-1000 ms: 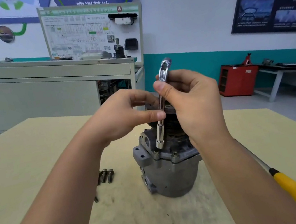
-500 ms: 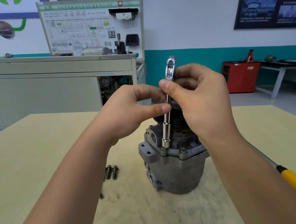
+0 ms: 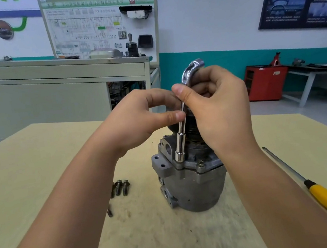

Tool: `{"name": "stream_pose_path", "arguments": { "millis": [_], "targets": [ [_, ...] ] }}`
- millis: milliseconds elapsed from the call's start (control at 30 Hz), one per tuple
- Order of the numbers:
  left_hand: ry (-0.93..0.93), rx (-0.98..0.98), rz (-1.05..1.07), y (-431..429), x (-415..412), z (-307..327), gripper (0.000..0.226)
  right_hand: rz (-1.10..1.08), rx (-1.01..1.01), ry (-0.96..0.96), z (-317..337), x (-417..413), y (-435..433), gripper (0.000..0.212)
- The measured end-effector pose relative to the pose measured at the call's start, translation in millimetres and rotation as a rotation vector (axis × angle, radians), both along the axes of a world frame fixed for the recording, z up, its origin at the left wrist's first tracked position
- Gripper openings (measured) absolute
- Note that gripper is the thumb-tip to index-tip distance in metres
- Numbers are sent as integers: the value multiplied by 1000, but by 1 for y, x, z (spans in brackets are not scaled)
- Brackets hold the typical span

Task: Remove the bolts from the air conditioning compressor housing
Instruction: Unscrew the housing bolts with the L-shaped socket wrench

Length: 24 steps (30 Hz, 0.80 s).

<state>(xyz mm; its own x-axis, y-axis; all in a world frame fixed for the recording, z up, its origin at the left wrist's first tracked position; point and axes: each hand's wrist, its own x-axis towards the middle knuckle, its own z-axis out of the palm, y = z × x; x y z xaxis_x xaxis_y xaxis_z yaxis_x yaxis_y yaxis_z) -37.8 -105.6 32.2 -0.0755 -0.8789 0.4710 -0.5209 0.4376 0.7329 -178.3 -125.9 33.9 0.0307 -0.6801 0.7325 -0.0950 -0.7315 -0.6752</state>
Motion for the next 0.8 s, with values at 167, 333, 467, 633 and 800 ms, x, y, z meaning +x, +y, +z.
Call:
{"name": "stream_pose_path", "arguments": {
  "millis": [167, 333, 467, 633, 800],
  "targets": [
    [37, 29, -66, 0, -2, -1, 27, -18, 12, 63, 2, -5, -3, 19],
    [123, 65, -117, -5, -1, -5, 34, -18, -16, 147, 1, -7, -4, 16],
    [168, 88, -184, -8, -3, -11, 24, -32, -11, 208, 1, -9, -6, 11],
    [227, 51, -194, -16, -6, -19, 18, 38, 67, 259, 5, -19, -10, 15],
    [290, 5, -245, -23, -9, -28, 10, -130, -128, 342, 2, -22, -10, 14]
  ]
}}
